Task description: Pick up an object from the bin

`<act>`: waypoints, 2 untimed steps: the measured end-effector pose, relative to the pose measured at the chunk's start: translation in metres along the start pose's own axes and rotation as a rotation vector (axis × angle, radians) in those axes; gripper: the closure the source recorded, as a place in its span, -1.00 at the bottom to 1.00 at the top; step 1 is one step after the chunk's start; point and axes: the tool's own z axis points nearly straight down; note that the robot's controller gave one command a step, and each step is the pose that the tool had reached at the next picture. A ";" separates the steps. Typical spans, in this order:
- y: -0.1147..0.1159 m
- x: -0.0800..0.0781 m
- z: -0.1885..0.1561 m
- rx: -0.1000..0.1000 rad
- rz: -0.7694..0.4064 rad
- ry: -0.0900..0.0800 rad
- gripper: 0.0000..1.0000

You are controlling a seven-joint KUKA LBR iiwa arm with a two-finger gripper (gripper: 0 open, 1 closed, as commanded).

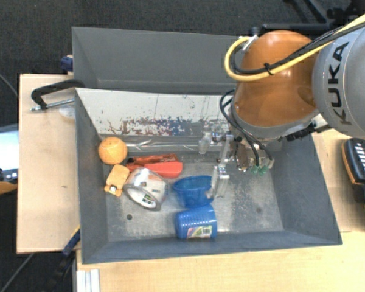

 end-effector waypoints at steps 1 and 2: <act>0.000 -0.002 -0.004 -0.001 0.002 -0.009 -1.00; -0.003 -0.003 0.048 -0.001 -0.104 -0.009 -1.00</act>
Offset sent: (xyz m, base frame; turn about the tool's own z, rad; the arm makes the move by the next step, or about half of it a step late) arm 0.0026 -0.0126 -0.1763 -0.3489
